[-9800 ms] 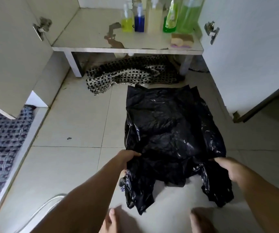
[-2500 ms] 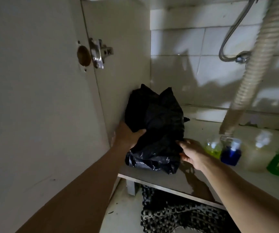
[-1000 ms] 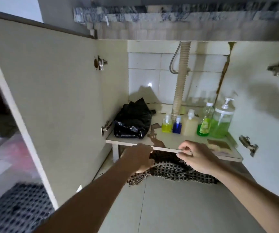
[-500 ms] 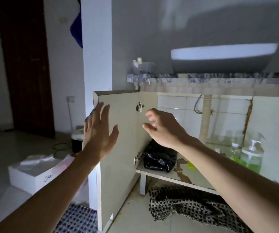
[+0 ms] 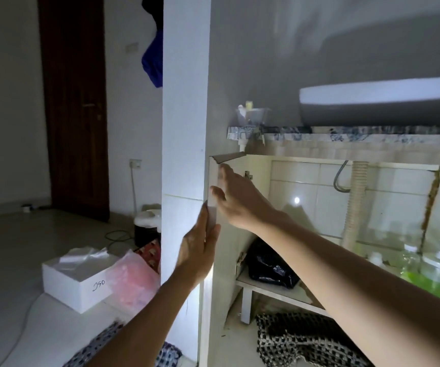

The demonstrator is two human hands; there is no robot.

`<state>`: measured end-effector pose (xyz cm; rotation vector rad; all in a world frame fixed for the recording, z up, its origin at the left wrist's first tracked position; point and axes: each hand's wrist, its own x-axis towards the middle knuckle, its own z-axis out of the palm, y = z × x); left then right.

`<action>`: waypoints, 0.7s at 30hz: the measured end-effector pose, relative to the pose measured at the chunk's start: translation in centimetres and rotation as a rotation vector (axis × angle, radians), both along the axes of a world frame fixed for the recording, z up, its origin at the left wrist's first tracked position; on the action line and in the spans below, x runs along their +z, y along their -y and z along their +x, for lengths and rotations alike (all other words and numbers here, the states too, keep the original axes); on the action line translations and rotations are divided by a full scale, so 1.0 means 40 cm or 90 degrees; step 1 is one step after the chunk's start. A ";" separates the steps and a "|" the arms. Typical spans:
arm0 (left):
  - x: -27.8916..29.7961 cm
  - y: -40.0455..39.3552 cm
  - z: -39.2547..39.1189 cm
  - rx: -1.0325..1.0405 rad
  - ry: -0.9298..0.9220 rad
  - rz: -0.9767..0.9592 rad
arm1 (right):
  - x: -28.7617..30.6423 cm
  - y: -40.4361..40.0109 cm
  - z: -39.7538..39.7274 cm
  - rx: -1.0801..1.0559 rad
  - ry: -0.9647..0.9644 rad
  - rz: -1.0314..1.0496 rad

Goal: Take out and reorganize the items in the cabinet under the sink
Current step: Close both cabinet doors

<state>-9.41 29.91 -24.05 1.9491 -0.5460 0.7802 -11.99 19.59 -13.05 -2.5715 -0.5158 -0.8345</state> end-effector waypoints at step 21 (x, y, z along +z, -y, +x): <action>-0.041 0.548 0.145 -0.130 0.093 0.270 | -0.056 0.587 0.061 -0.198 0.222 0.192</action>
